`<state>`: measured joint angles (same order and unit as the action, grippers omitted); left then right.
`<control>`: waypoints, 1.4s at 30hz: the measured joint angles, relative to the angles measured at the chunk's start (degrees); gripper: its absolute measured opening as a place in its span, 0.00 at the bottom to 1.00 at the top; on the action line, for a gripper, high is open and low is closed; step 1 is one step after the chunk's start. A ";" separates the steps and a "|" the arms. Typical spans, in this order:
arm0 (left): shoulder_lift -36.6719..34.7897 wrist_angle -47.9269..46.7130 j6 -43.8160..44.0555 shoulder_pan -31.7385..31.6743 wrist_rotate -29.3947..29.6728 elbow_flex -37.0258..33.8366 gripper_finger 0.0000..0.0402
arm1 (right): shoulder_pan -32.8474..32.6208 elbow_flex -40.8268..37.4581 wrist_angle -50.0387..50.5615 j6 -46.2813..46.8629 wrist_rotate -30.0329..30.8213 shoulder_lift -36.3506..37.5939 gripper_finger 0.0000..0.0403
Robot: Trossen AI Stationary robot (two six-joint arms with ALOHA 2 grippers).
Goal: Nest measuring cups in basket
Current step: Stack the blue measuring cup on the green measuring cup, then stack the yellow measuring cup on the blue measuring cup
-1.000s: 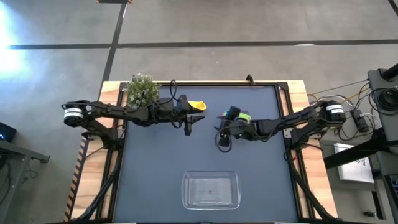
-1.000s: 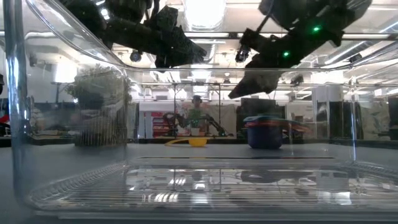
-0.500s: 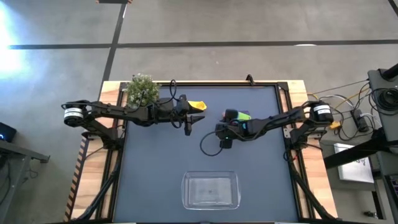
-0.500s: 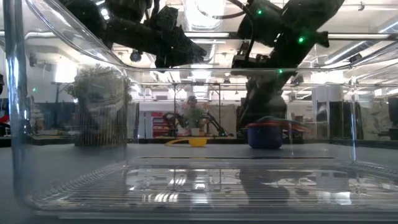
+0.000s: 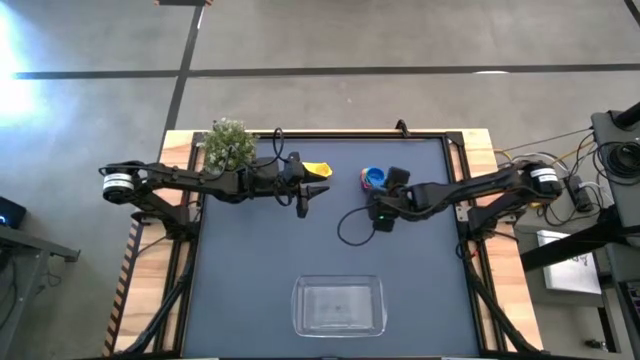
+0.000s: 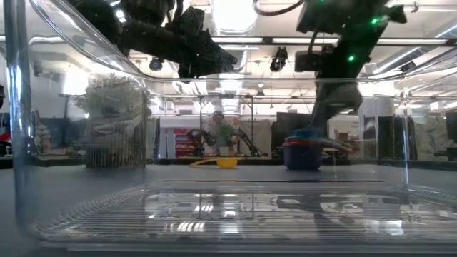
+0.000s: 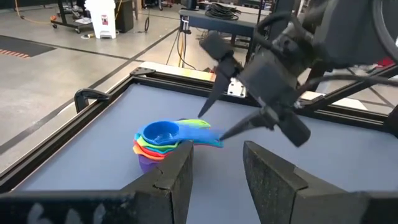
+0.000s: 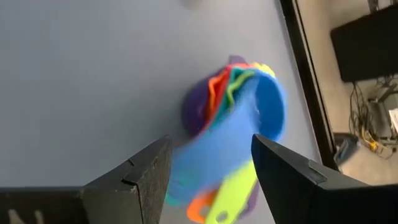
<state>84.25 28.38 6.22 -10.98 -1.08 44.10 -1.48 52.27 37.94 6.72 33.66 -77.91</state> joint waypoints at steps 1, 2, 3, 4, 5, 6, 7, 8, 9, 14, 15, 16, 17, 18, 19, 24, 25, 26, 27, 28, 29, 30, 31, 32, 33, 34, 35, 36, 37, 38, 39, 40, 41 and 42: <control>0.00 0.03 0.00 0.01 0.00 0.00 0.31 | 0.00 -0.04 0.94 0.54 0.03 0.74 0.52; 0.00 0.06 0.00 0.00 0.00 0.00 0.31 | 0.00 -0.09 1.86 1.06 0.05 1.45 0.52; 0.00 0.06 0.00 0.01 0.00 0.00 0.31 | 0.00 -0.18 2.50 1.32 0.34 2.06 0.52; 0.00 0.06 0.00 0.00 0.00 0.00 0.31 | 0.00 -0.30 2.73 1.57 0.52 2.83 0.52; 0.00 0.06 0.00 0.00 0.00 0.00 0.31 | 0.00 -0.46 2.68 1.73 0.51 3.65 0.52; 0.00 0.07 0.00 0.00 0.00 0.00 0.31 | 0.00 -0.58 2.38 1.72 0.55 4.37 0.52; 0.00 0.08 0.00 0.01 0.00 0.00 0.31 | 0.00 -0.62 1.63 1.62 0.53 5.27 0.52; 0.00 0.07 -0.02 0.00 0.00 0.00 0.31 | 0.00 -0.74 0.25 1.17 0.52 6.08 0.52; 0.00 0.06 -0.23 0.00 0.00 0.00 0.31 | 0.00 -0.85 -1.45 0.46 0.52 6.93 0.52; 0.00 -1.56 -1.20 -0.32 -0.03 0.00 0.31 | 0.00 -2.16 -9.27 -4.18 -0.54 11.38 0.52; 0.00 -2.74 -1.25 -0.69 -0.05 0.00 0.31 | 0.00 -2.66 -10.47 -4.64 -1.17 12.56 0.52; 0.00 -4.31 -1.25 -1.18 -0.06 0.00 0.31 | 0.00 -3.30 -11.60 -4.89 -1.81 13.75 0.52; 0.00 -6.06 -1.25 -1.77 -0.04 0.00 0.31 | 0.00 -4.12 -12.86 -5.05 -2.44 15.08 0.52; 0.00 -7.58 -1.25 -2.55 0.01 0.00 0.31 | 0.00 -5.05 -13.95 -5.08 -3.17 16.58 0.52; 0.05 -9.10 -1.25 -3.34 0.07 0.00 0.31 | 0.00 -6.16 -15.13 -5.11 -3.88 17.89 0.52; 0.85 -15.42 -1.25 -9.10 -1.19 0.39 0.31 | 0.00 -12.27 -21.84 -6.52 -4.81 23.73 0.52; 0.89 -17.54 -1.25 -10.38 -2.63 0.97 0.31 | 0.00 -13.52 -23.42 -6.71 -5.08 24.58 0.52; 0.90 -19.05 -1.34 -11.60 -3.78 1.57 0.31 | 0.00 -14.59 -24.77 -6.82 -5.24 25.36 0.52; 0.90 -20.53 -1.96 -12.72 -4.49 2.30 0.31 | 0.00 -15.54 -25.85 -6.82 -5.28 26.00 0.52; 0.90 -22.16 -2.95 -13.51 -4.83 2.98 0.31 | 0.00 -16.38 -26.70 -6.84 -5.34 26.53 0.52; 0.90 -23.73 -4.25 -14.18 -5.35 3.64 0.31 | 0.00 -16.91 -26.71 -6.84 -5.41 26.94 0.52; 0.90 -25.47 -6.00 -14.65 -5.59 4.34 0.31 | 0.00 -17.30 -26.65 -6.84 -5.39 27.16 0.52; 0.90 -27.20 -8.01 -15.02 -5.66 5.09 0.31 | 0.00 -17.57 -26.76 -6.80 -5.39 27.35 0.52; 0.90 -28.58 -10.06 -15.29 -5.70 5.77 0.31 | 0.00 -17.91 -26.94 -6.77 -5.39 27.59 0.52; 0.90 -29.54 -11.94 -15.47 -5.69 6.31 0.31 | 0.00 -18.21 -27.27 -6.67 -5.39 27.69 0.52; 0.90 -30.40 -13.46 -15.66 -5.68 6.75 0.31 | 0.00 -18.52 -28.32 -6.45 -5.38 27.72 0.52; 0.90 -31.12 -14.70 -15.78 -5.67 7.13 0.31 | 0.00 -18.78 -29.67 -6.45 -5.49 27.72 0.52; 0.90 -31.59 -15.73 -15.79 -5.66 7.55 0.32 | 0.00 -18.97 -30.49 -6.50 -5.93 27.70 0.52; 0.90 -31.61 -16.70 -15.79 -5.67 7.87 0.33 | 0.00 -19.16 -31.08 -6.71 -6.64 27.65 0.52; 0.90 -31.55 -17.53 -15.80 -5.68 8.19 0.34 | 0.00 -19.32 -31.50 -6.84 -7.13 27.64 0.52; 0.90 -31.83 -17.90 -15.80 -5.68 8.54 0.35 | 0.00 -19.53 -32.01 -7.02 -7.17 27.60 0.52; 0.90 -32.55 -18.01 -15.80 -5.66 8.94 0.37 | 0.00 -19.78 -32.56 -7.34 -7.21 27.59 0.52; 0.90 -33.40 -18.23 -15.82 -5.66 9.35 0.39 | 0.00 -19.96 -32.87 -7.34 -7.25 27.61 0.52; 0.90 -33.93 -18.63 -15.82 -5.64 9.68 0.41 | 0.00 -20.06 -33.12 -7.36 -7.25 27.61 0.52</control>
<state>85.14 -5.54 -12.41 -26.81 -6.72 53.77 -1.48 32.21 4.82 -0.64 26.41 -50.30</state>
